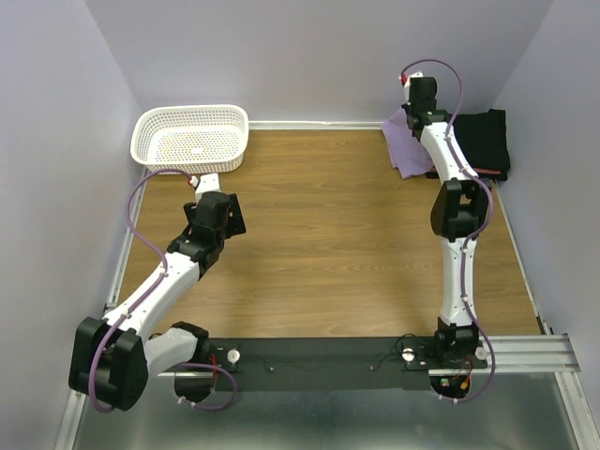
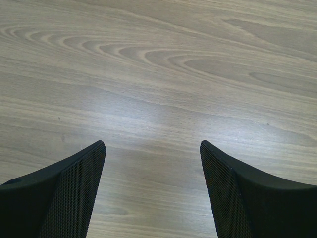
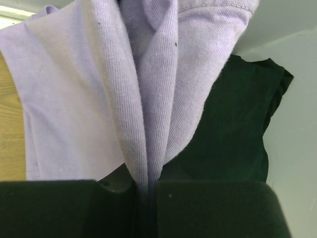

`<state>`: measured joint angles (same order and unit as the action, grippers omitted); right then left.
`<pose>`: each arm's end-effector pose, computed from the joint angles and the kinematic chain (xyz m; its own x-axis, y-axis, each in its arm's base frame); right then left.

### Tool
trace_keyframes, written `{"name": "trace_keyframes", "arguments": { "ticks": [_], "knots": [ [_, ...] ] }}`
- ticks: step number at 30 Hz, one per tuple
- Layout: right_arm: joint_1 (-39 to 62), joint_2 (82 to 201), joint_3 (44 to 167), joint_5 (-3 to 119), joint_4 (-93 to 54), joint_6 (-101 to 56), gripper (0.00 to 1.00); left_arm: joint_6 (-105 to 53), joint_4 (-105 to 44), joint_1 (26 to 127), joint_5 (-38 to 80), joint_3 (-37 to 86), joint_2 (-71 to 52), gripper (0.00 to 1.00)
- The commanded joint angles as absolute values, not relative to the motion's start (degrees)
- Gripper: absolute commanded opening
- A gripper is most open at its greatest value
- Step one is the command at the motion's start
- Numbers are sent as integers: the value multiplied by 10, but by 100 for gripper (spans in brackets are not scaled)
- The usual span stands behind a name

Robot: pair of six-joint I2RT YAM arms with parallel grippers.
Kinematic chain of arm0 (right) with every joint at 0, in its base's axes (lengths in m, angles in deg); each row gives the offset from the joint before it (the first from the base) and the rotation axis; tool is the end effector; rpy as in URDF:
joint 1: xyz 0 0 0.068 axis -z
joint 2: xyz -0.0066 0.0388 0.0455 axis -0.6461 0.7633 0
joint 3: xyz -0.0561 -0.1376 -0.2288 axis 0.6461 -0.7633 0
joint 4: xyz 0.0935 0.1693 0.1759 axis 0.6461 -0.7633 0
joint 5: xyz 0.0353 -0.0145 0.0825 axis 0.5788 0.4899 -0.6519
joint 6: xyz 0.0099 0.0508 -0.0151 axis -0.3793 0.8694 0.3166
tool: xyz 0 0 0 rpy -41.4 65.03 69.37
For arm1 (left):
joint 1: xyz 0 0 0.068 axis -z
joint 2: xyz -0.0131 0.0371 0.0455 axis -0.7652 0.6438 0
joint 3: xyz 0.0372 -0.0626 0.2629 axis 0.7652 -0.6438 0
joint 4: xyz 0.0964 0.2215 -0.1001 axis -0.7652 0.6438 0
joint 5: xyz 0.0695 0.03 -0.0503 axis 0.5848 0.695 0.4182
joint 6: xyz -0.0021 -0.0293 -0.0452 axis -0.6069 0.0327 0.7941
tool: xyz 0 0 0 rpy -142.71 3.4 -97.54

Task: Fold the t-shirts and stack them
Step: Neatly place the folded tshirt to the corner

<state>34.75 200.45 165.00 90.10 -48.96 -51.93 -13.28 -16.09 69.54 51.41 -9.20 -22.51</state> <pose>0.5585 0.0388 0.2592 -0.6260 -0.4087 -0.6641 0.0164 0.8445 -0.5353 0.2233 -0.0651 0.2404 -0.5102 -0.2269 -0.8296 -0.2117 0.9680 -0.1345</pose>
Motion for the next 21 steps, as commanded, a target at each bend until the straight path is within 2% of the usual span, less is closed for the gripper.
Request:
{"name": "trace_keyframes", "arguments": {
  "ticks": [1,21],
  "knots": [
    [351,1989,1679,913,-485,-511,1,-127,-172,693,540,-89,-220,85],
    [365,1916,1700,902,-483,-518,0,-129,-176,694,533,-89,-207,85]
  ]
}}
